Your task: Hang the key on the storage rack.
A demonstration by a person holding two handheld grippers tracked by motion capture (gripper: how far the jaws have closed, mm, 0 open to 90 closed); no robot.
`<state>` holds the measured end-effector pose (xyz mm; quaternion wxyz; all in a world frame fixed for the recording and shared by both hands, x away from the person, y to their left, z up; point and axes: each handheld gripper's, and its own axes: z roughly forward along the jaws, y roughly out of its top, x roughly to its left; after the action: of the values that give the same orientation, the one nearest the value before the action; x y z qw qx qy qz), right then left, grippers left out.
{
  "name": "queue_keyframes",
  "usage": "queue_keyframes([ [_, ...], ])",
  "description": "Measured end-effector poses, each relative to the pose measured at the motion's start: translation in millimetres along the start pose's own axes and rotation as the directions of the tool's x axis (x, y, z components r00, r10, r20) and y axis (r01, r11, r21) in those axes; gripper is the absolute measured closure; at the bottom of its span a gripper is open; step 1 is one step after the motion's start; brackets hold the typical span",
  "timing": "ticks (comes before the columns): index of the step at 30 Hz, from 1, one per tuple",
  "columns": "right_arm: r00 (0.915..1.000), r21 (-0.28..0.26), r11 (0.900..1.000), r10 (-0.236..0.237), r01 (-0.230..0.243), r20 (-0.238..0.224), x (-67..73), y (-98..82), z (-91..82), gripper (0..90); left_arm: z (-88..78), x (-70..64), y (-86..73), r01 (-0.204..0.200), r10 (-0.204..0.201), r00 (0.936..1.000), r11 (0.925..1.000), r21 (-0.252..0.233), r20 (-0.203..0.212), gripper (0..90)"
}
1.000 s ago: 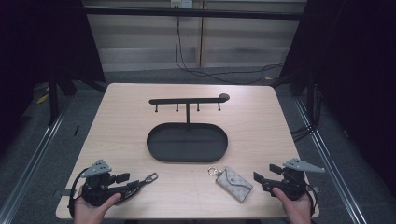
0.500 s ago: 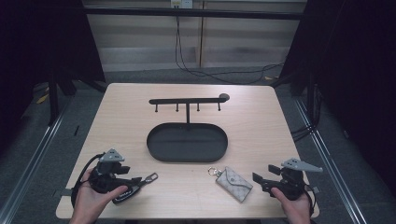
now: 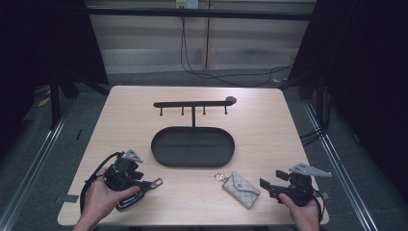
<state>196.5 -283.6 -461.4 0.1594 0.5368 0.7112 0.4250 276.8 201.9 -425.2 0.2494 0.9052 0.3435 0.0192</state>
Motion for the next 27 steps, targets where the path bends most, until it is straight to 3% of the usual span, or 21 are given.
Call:
queue_keyframes([
  [6,1.0,0.003,1.0,0.001,-0.001,-0.006,-0.4,0.0,0.8,21.7,7.5,0.9,11.0,-0.002,0.0,0.9993,0.9993,0.036,0.039,58.5],
  [13,1.0,0.004,1.0,0.001,-0.001,-0.008,-0.4,-0.2,0.5,21.7,9.1,2.1,18.7,-0.013,0.01,0.9992,0.9971,0.076,0.038,57.8],
  [14,1.0,0.006,1.0,0.0,0.0,-0.009,-0.5,-0.2,0.8,21.7,10.3,2.0,19.6,-0.018,0.015,0.9991,0.9959,0.089,0.04,57.8],
  [15,0.9999,0.017,1.0,-0.001,0.001,-0.013,-0.6,-0.4,1.7,21.7,12.1,2.0,20.0,-0.019,0.015,0.999,0.9946,0.102,0.041,63.9],
  [17,0.9999,0.021,1.0,0.002,-0.002,-0.013,-0.3,-0.5,2.2,21.7,17.0,2.0,20.6,-0.043,0.041,0.999,0.9906,0.13,0.02,66.0],
  [20,0.9999,0.024,1.0,0.004,-0.004,-0.016,-0.1,-0.4,2.6,21.7,23.5,2.9,21.6,-0.046,0.05,0.9986,0.9829,0.178,-0.016,68.7],
  [25,0.9999,0.023,1.0,0.003,-0.002,-0.015,-0.6,-0.6,2.4,21.7,32.0,8.3,23.6,-0.035,0.038,0.9992,0.9795,0.198,-0.009,66.9],
  [27,0.9998,0.023,1.0,0.003,-0.002,-0.017,-0.5,-0.6,2.5,21.7,35.2,9.1,23.6,-0.036,0.036,0.9993,0.9748,0.22,0.006,65.9],
])
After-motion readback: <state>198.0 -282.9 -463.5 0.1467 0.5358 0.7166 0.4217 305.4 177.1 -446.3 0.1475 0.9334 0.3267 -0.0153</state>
